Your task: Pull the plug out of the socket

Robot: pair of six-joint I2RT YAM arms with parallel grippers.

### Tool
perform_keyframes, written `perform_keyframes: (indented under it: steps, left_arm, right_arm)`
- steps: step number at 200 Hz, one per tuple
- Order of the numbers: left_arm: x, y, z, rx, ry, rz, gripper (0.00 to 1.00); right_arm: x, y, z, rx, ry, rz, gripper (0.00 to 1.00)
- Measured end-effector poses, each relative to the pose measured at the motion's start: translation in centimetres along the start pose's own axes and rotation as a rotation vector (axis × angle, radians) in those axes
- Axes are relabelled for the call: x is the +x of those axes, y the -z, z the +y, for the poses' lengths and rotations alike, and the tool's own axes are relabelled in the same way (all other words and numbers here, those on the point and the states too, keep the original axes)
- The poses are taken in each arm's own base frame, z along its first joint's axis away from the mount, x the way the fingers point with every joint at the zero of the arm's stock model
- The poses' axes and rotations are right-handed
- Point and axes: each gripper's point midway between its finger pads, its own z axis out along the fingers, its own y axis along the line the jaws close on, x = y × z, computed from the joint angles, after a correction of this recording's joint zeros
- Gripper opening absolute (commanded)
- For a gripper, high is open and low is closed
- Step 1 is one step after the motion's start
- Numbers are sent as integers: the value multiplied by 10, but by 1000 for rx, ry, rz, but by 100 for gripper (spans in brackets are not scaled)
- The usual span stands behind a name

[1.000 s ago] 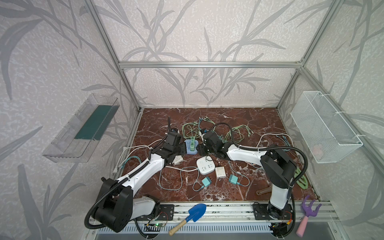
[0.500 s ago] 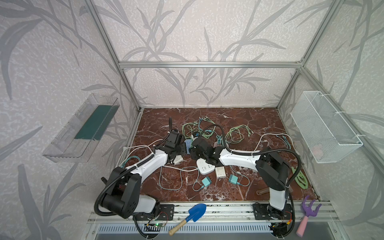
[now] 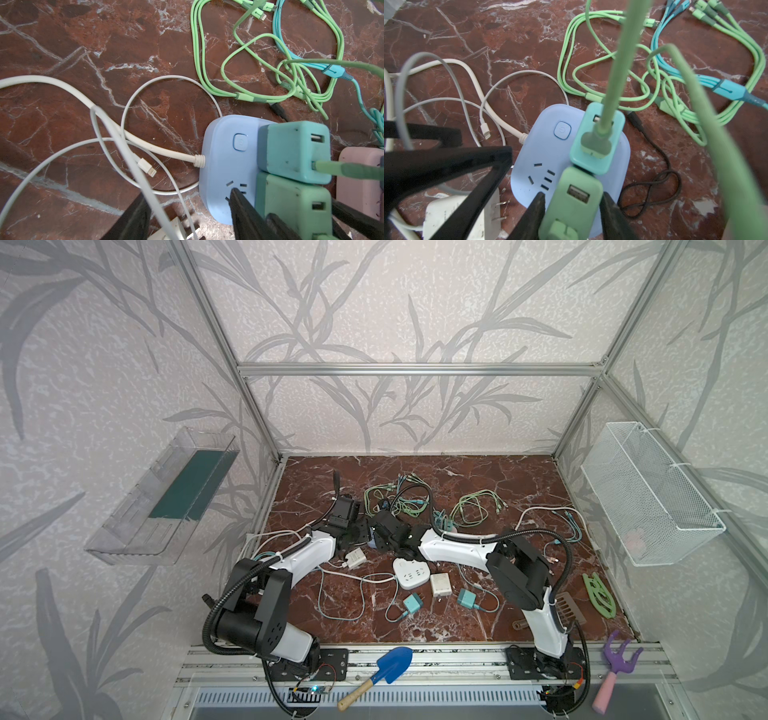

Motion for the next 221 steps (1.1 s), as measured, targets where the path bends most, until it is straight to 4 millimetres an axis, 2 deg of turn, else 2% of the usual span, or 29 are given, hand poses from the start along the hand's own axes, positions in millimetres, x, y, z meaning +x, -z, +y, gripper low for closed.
perform_keyframes:
  steps: [41, 82, 131, 183, 221]
  left_arm:
    - [-3, -1, -11, 59, -12, -4, 61]
    - [2, -8, -9, 62, -5, 20, 61]
    - [4, -13, -7, 77, 24, 37, 61]
    - [16, -27, -3, 91, 63, 97, 61]
    - [15, -29, -5, 105, 75, 97, 61]
  right_arm:
    - [-3, -5, -1, 25, 13, 2, 29]
    - [-7, -7, -7, 37, 32, 2, 21]
    - [-10, -10, -8, 15, 58, 3, 20]
    - [-12, -13, -9, -10, 62, -13, 18]
    - [-12, -13, -6, -31, 71, -15, 17]
